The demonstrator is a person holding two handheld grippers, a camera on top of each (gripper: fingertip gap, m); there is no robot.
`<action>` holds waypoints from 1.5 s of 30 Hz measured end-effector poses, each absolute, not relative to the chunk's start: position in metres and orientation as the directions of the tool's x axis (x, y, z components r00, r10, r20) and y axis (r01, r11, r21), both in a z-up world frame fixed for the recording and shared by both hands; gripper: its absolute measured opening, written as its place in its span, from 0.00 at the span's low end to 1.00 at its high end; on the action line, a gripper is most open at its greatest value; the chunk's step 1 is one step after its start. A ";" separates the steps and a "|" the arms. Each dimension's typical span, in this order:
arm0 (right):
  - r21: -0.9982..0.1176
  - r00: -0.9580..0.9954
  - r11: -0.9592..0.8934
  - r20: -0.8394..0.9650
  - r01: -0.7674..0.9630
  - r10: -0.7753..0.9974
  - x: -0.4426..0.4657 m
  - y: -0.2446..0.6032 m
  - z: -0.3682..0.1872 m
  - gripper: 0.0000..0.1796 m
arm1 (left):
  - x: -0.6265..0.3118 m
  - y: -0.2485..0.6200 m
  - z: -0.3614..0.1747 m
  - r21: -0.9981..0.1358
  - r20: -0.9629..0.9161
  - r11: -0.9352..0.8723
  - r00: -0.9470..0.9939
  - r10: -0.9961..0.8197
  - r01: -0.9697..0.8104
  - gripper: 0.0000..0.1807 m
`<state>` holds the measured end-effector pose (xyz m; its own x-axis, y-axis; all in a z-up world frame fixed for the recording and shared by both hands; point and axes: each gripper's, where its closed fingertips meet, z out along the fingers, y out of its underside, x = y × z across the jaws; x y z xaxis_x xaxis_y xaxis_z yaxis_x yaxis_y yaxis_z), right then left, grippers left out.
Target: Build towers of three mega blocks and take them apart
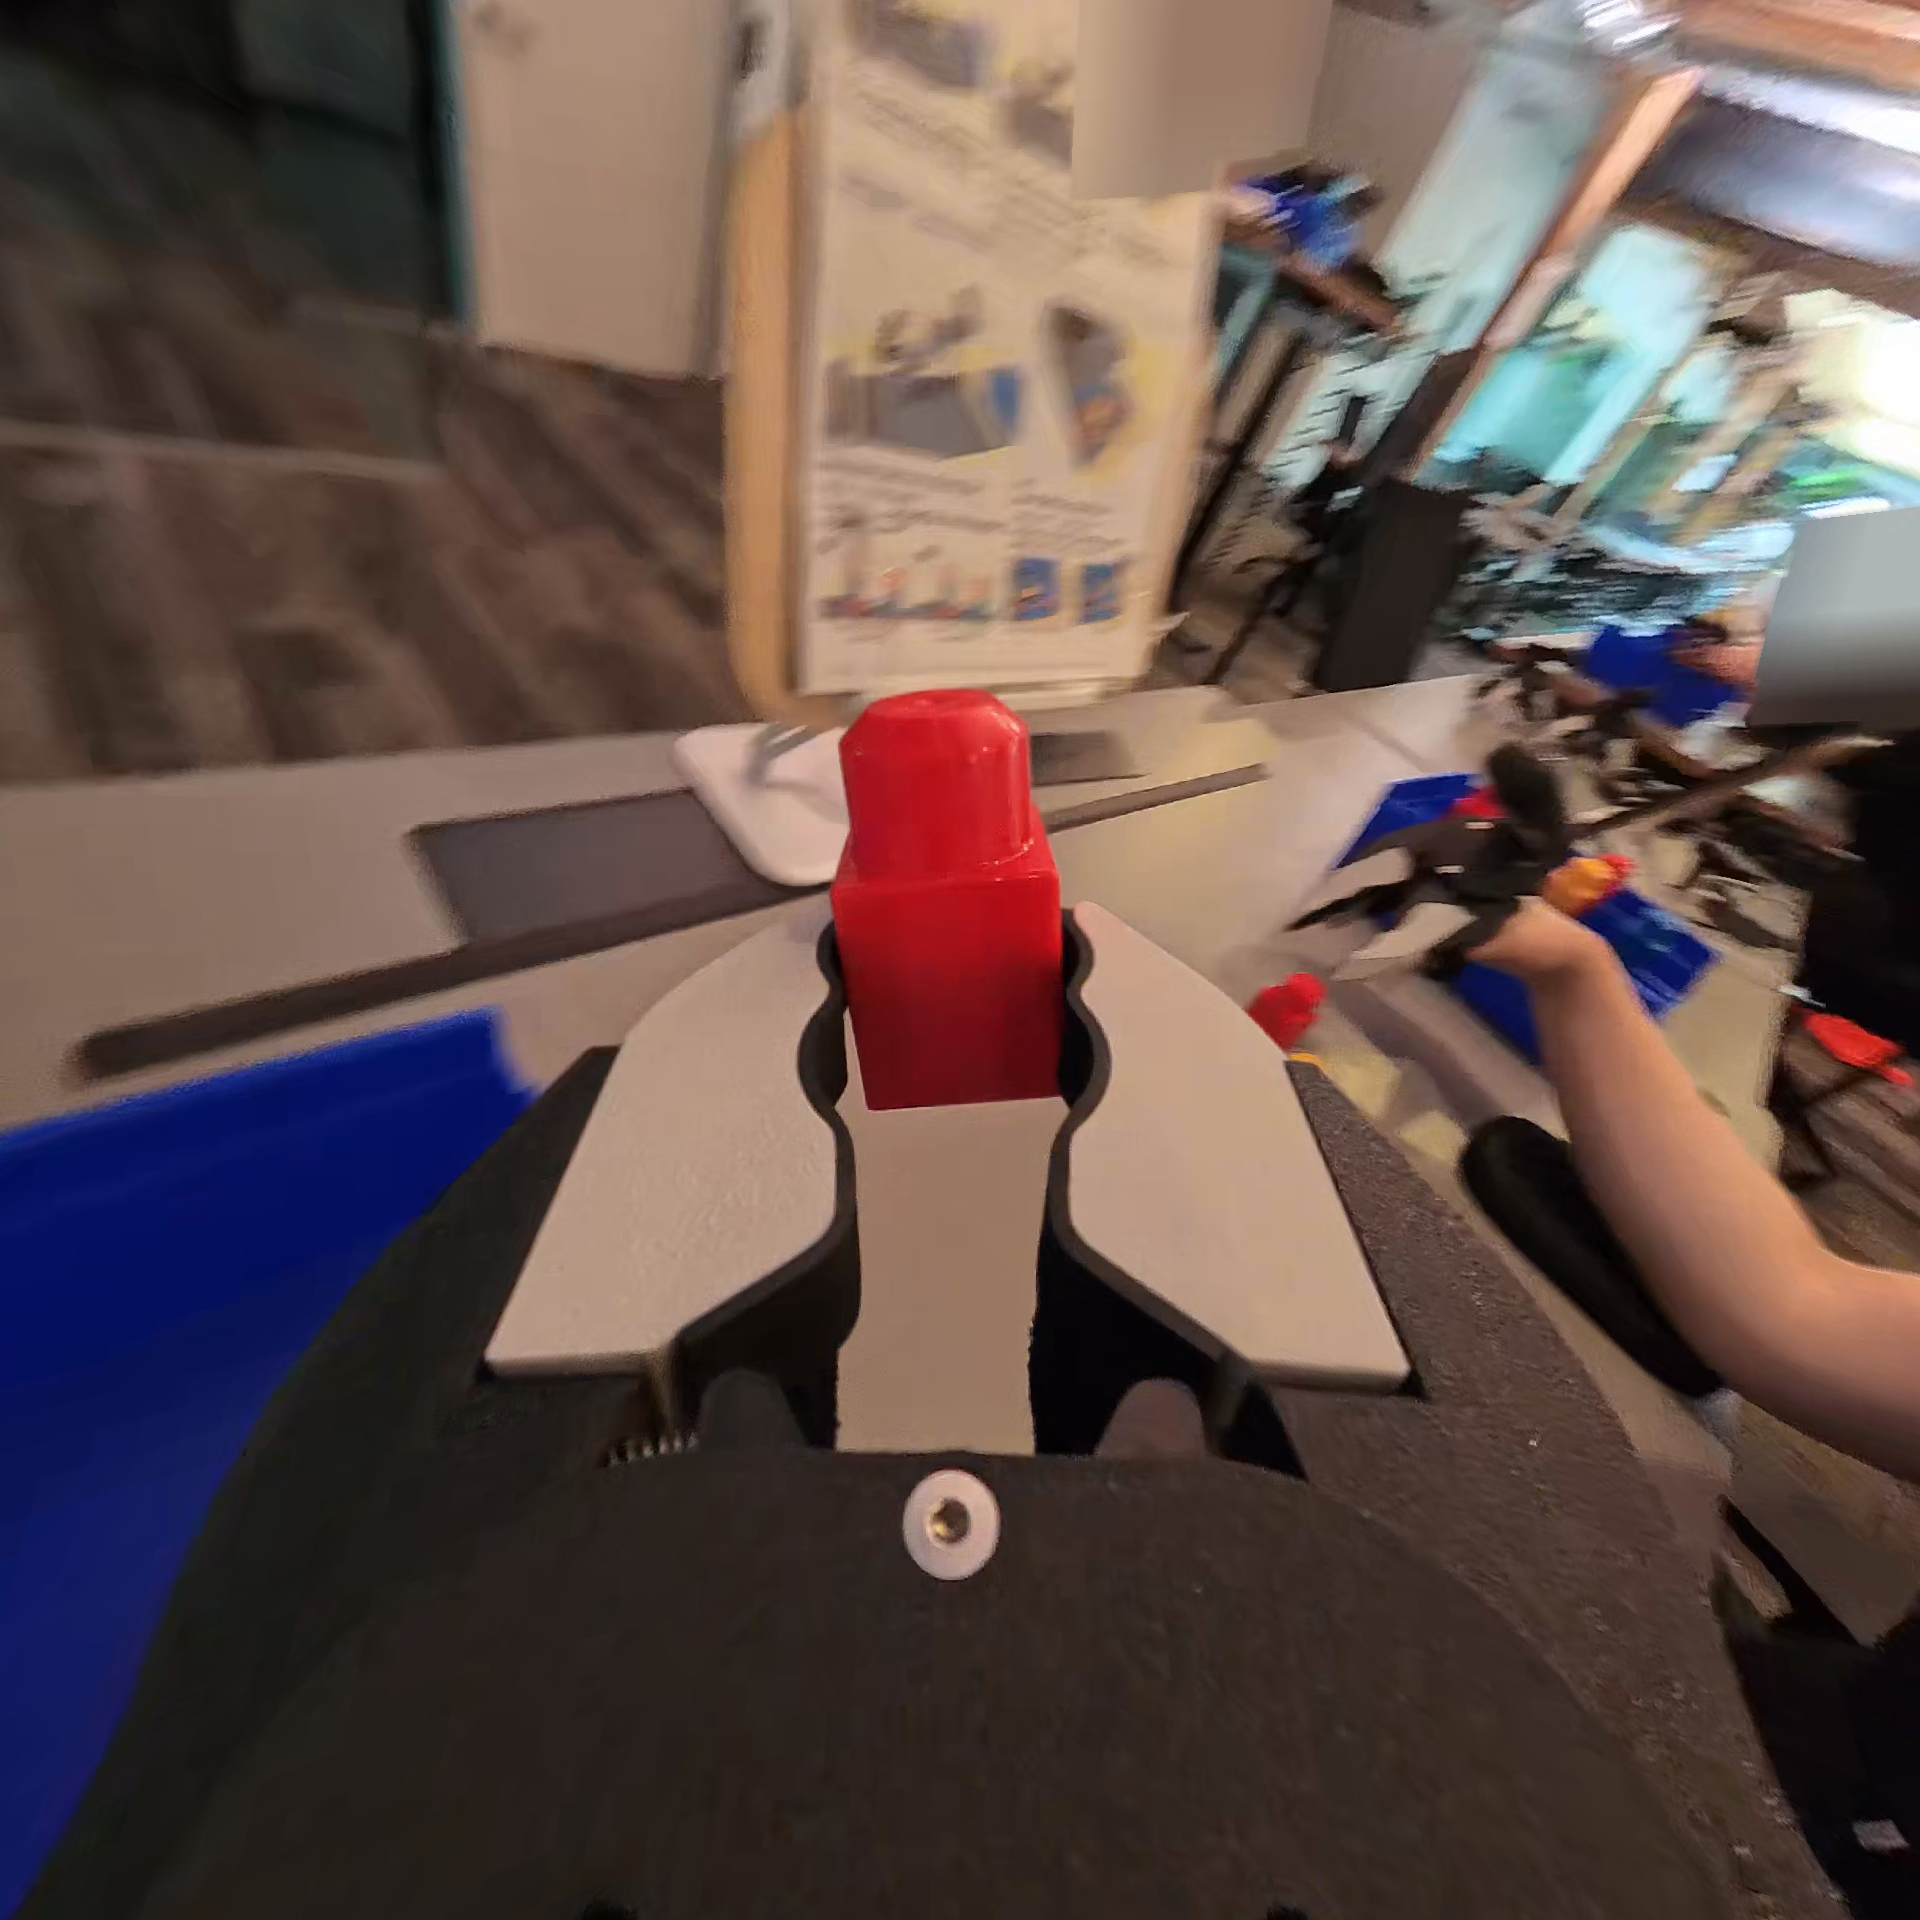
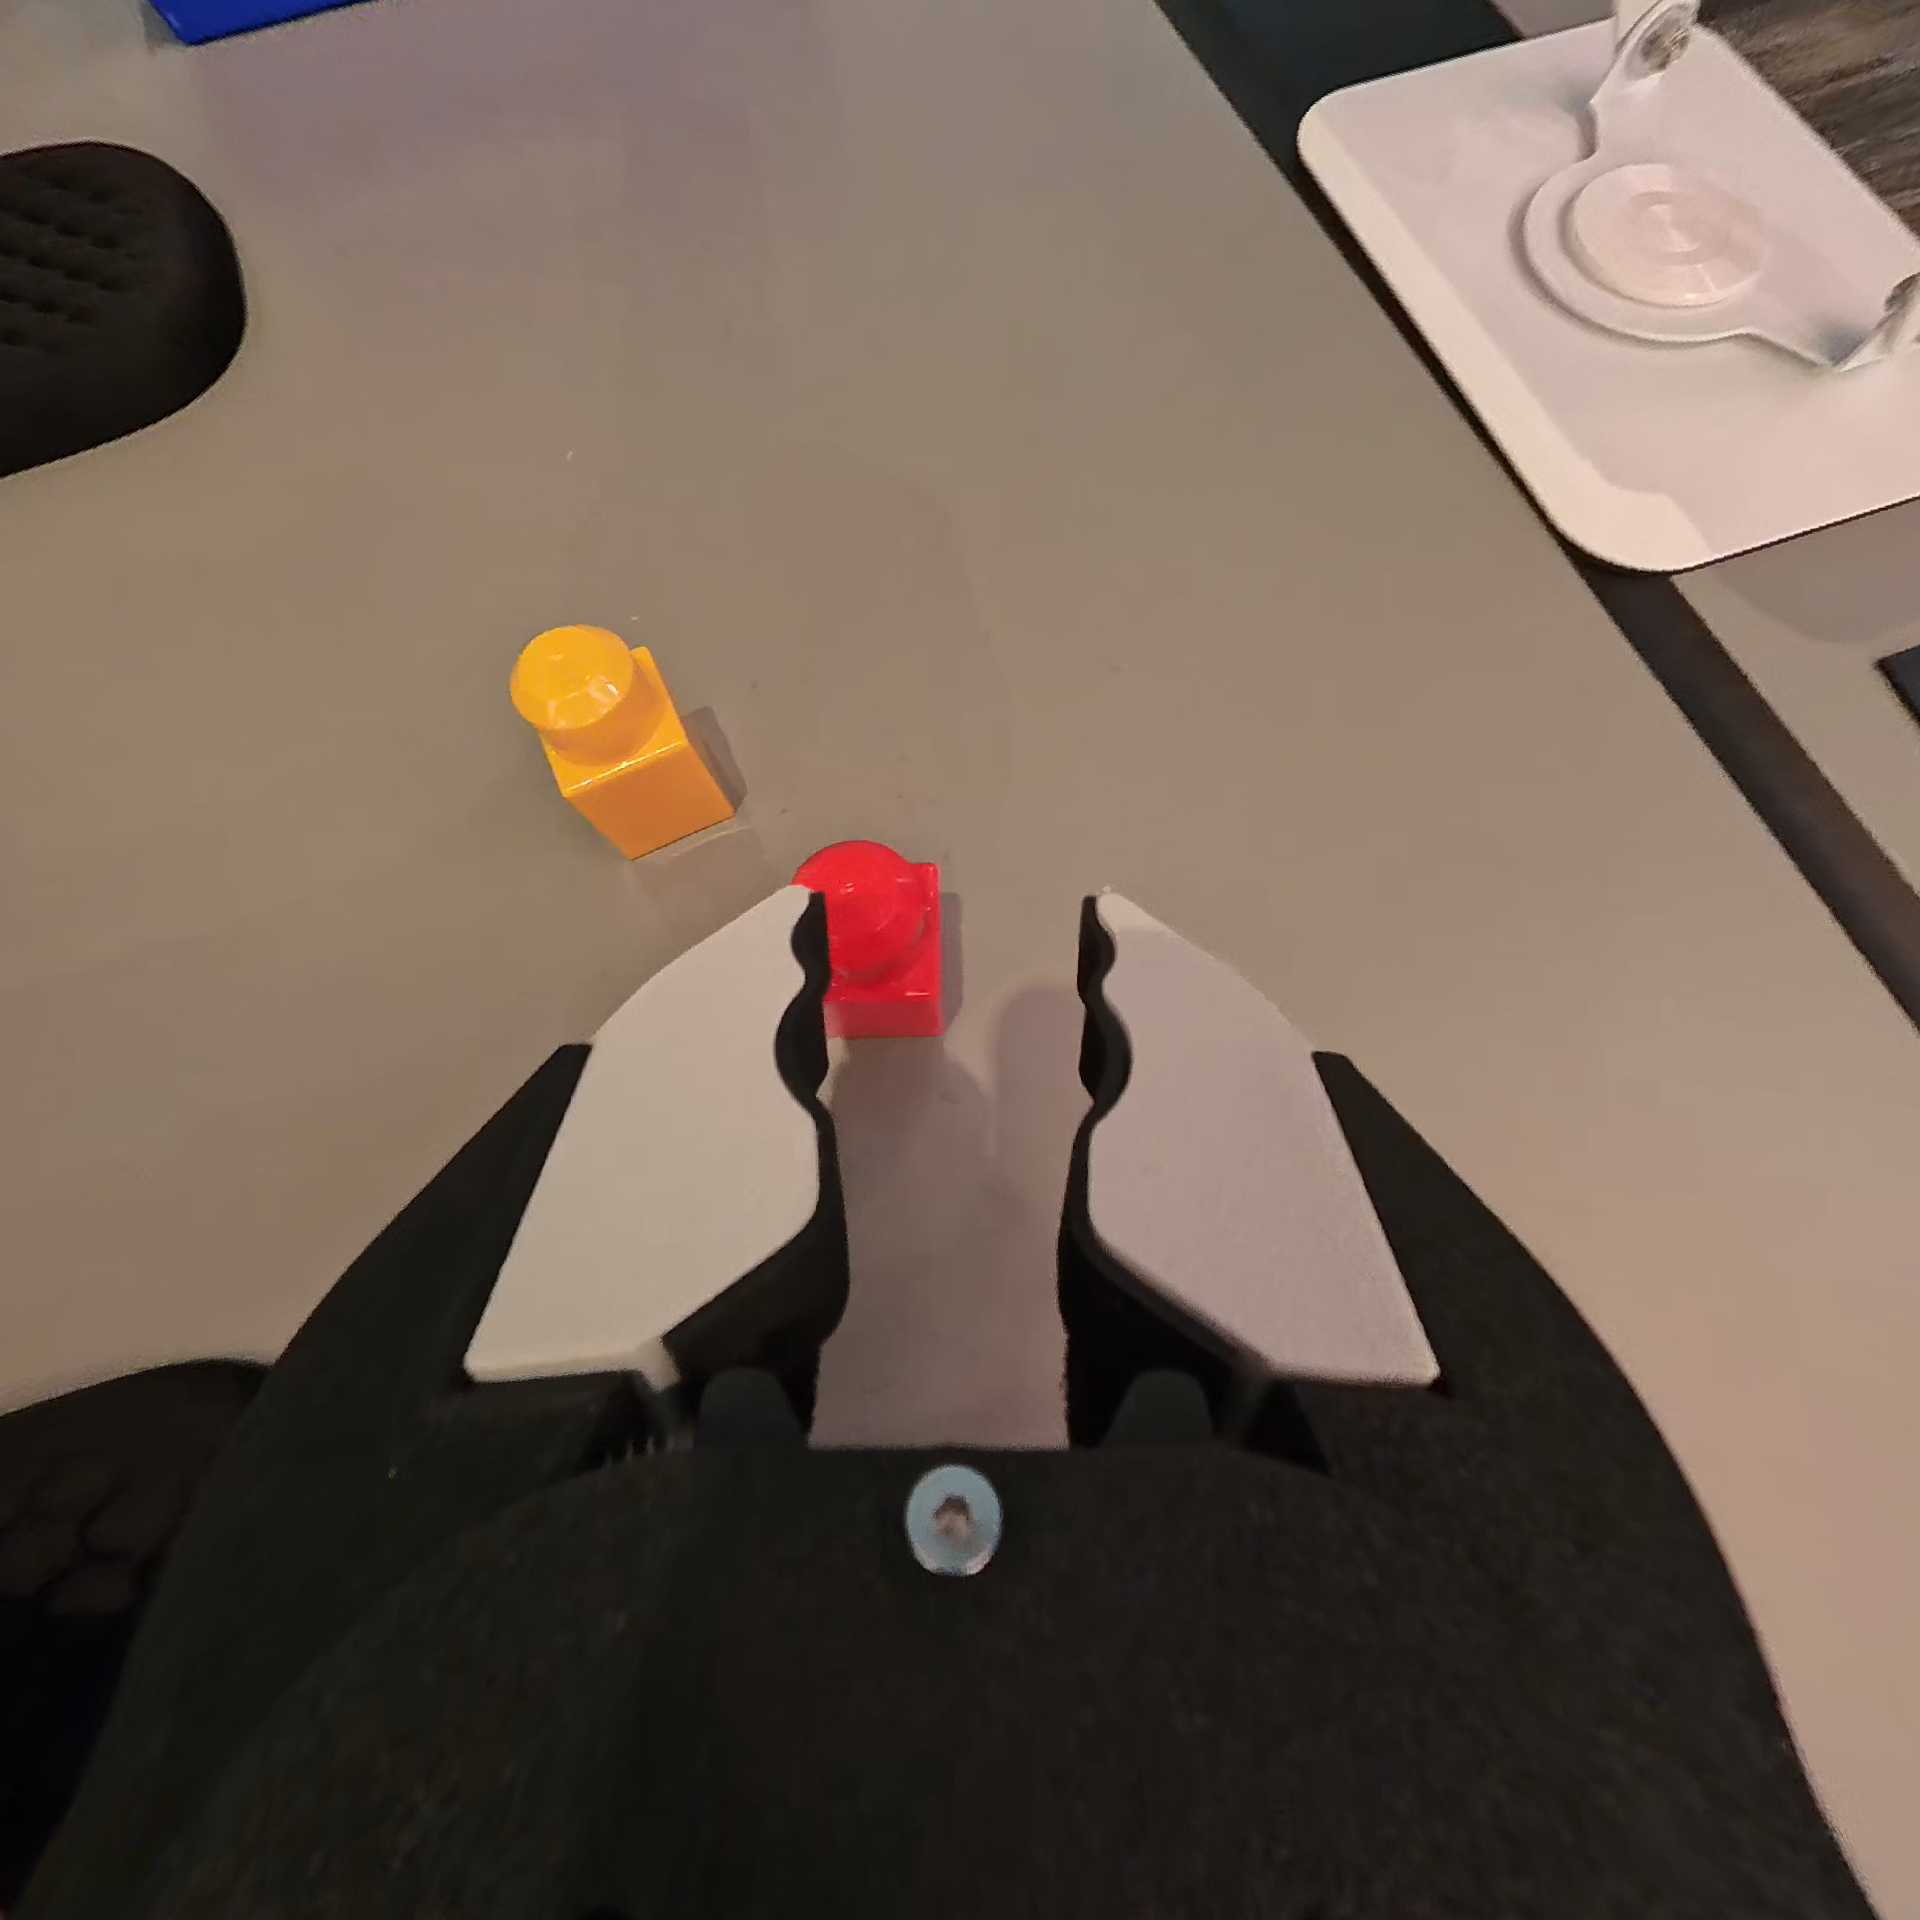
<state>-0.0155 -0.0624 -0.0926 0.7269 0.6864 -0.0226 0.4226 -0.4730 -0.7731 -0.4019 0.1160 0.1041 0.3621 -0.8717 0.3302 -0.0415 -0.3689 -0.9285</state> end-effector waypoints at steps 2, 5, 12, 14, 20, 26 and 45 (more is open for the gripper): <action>-0.774 0.713 -0.477 -0.047 0.417 0.700 -0.019 -0.067 -0.093 0.26 | -0.375 0.087 0.117 -0.947 0.311 -0.320 0.245 -0.918 0.003 0.20; -0.834 0.661 -0.445 -0.135 0.327 0.738 -0.036 -0.072 -0.079 0.38 | -0.336 0.044 0.135 -0.968 0.245 -0.237 0.088 -0.966 0.086 0.20; -0.775 0.687 -0.480 -0.082 0.412 0.722 -0.038 -0.069 -0.101 0.40 | -0.249 -0.004 0.151 -0.987 0.065 -0.068 -0.022 -0.998 0.149 0.20; -0.734 0.698 -0.495 -0.041 0.464 0.715 -0.033 -0.068 -0.115 0.37 | -0.232 -0.015 0.159 -0.979 0.079 -0.096 -0.099 -0.992 0.180 0.20; -0.673 0.661 -0.538 -0.096 0.507 0.744 -0.040 -0.071 -0.139 0.20 | -0.189 -0.026 0.164 -0.974 0.073 -0.107 -0.171 -0.983 0.199 0.20; -0.942 0.775 -0.313 -0.107 0.122 0.623 -0.024 -0.040 -0.013 0.20 | -0.143 -0.045 0.109 -0.989 0.128 -0.144 -0.276 -0.952 0.038 0.20; -0.924 0.440 -0.382 -0.334 0.021 0.834 -0.089 -0.104 0.061 0.20 | -0.097 -0.122 0.005 -0.897 0.261 -0.035 -0.466 -0.846 -0.441 0.20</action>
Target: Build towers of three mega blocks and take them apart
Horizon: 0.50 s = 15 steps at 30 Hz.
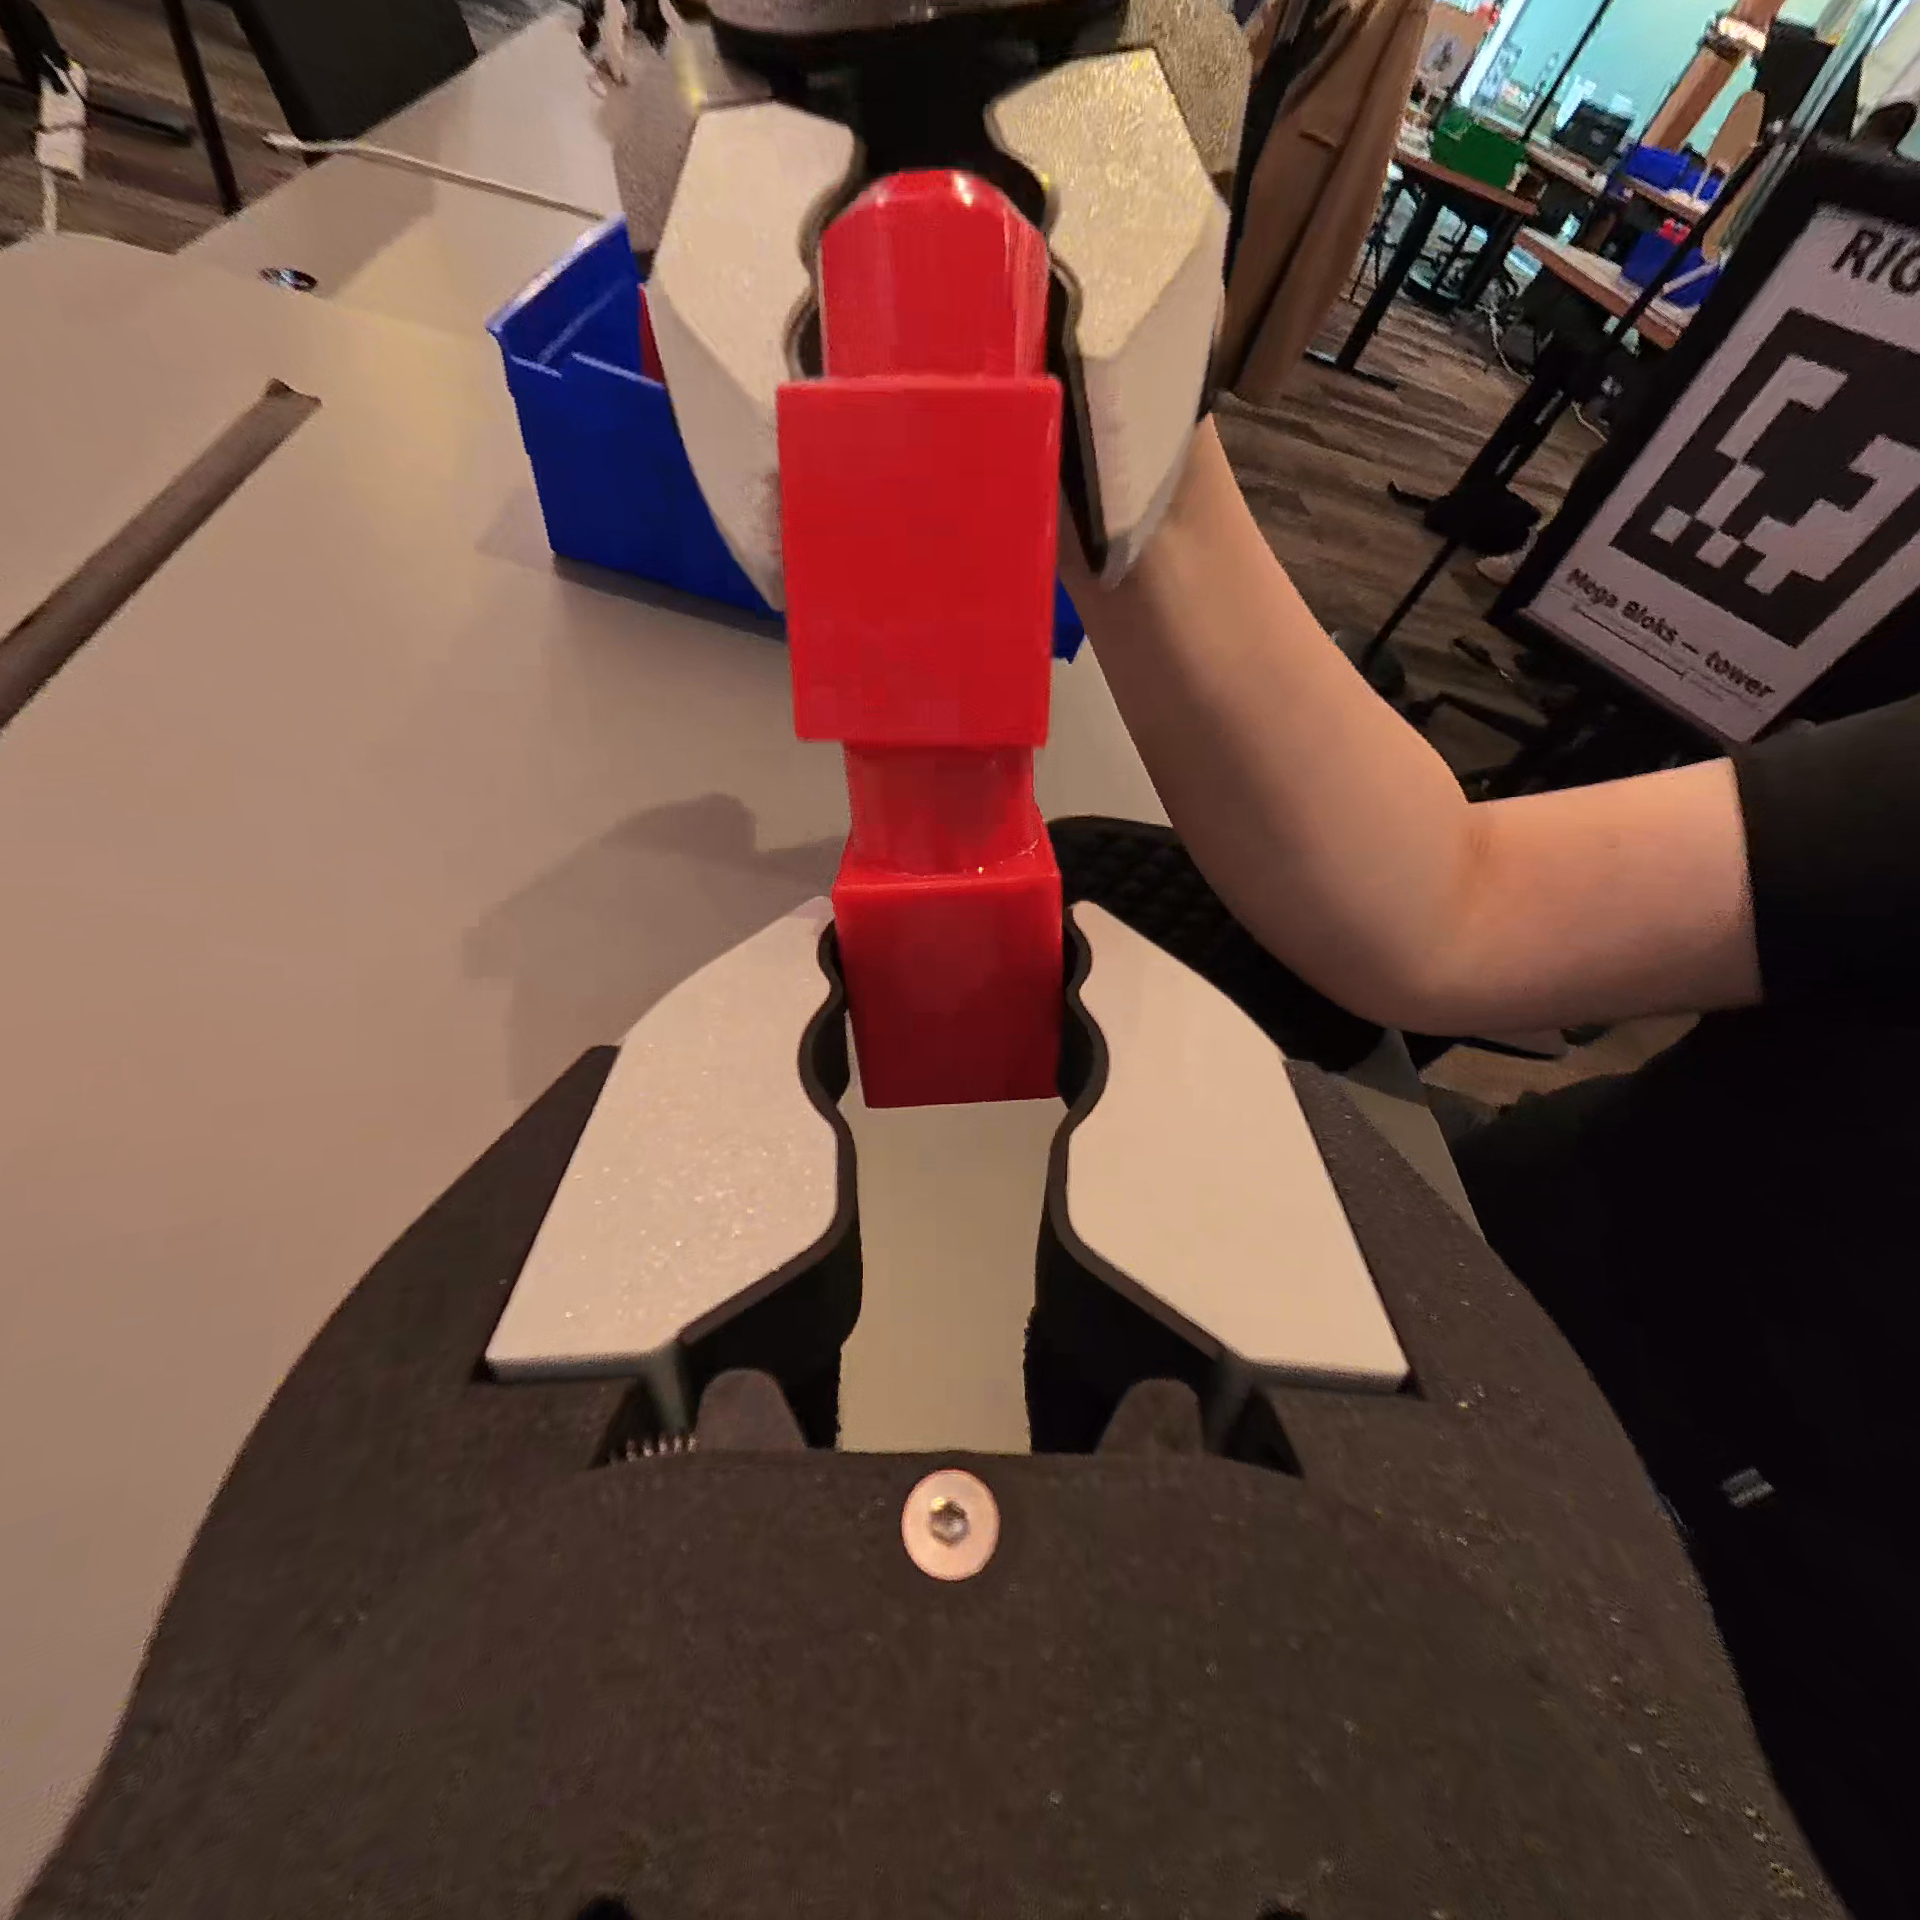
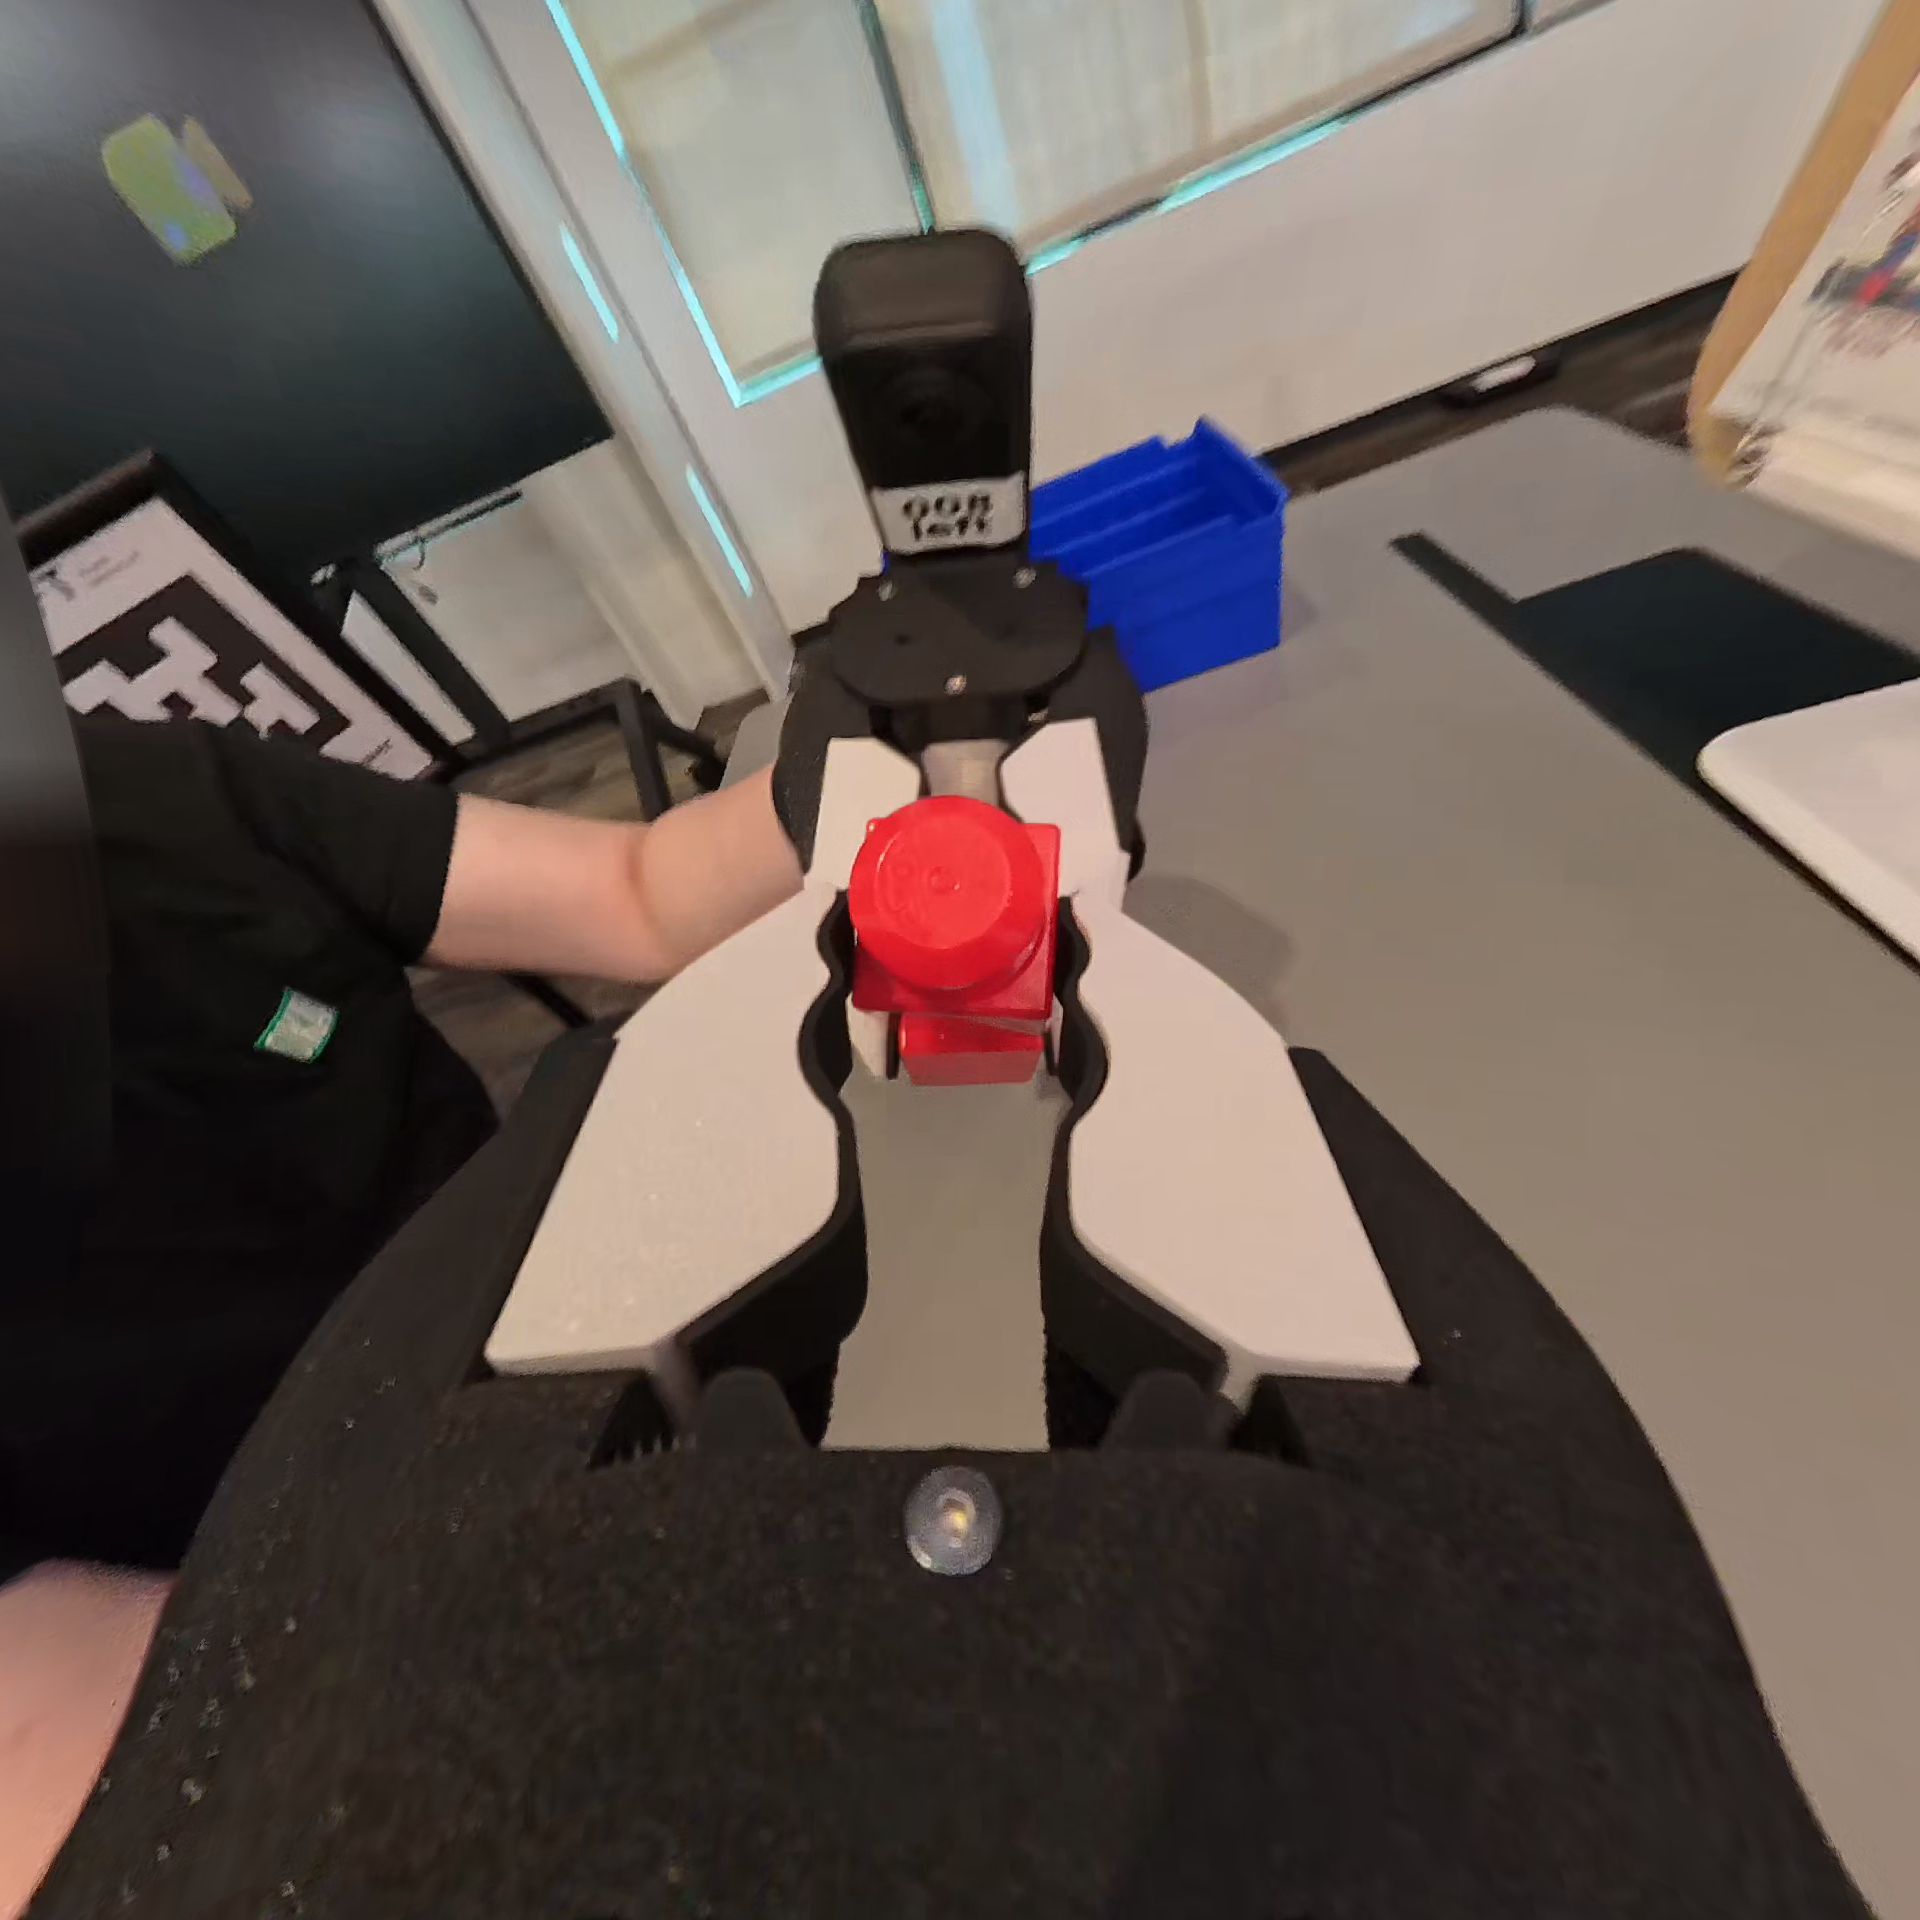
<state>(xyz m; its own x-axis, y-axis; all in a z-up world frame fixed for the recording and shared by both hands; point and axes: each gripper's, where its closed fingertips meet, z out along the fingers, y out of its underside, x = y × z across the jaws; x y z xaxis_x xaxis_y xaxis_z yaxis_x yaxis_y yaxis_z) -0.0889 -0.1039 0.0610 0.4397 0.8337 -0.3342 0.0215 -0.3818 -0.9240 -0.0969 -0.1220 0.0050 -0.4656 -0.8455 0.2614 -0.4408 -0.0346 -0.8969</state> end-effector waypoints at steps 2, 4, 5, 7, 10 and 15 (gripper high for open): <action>-0.910 0.410 -0.401 -0.326 0.108 0.852 -0.096 -0.111 0.048 0.20 | -0.099 -0.130 0.000 -0.879 0.289 -0.024 -0.491 -0.822 -0.476 0.20; -0.894 0.386 -0.427 -0.349 0.137 0.854 -0.099 -0.116 0.040 0.20 | -0.101 -0.134 -0.008 -0.857 0.289 0.011 -0.499 -0.817 -0.515 0.20; -0.885 0.371 -0.443 -0.368 0.141 0.853 -0.100 -0.117 0.038 0.20 | -0.102 -0.136 -0.011 -0.852 0.283 0.026 -0.503 -0.817 -0.522 0.20; -0.872 0.350 -0.467 -0.397 0.144 0.849 -0.100 -0.119 0.034 0.20 | -0.102 -0.137 -0.014 -0.841 0.278 0.044 -0.501 -0.819 -0.539 0.20; -0.850 0.356 -0.501 -0.423 0.163 0.833 -0.101 -0.118 0.027 0.20 | -0.101 -0.134 -0.024 -0.822 0.248 0.082 -0.484 -0.839 -0.564 0.20; -0.834 0.394 -0.522 -0.425 0.180 0.815 -0.099 -0.113 0.019 0.20 | -0.098 -0.130 -0.028 -0.807 0.301 0.032 -0.457 -0.837 -0.590 0.19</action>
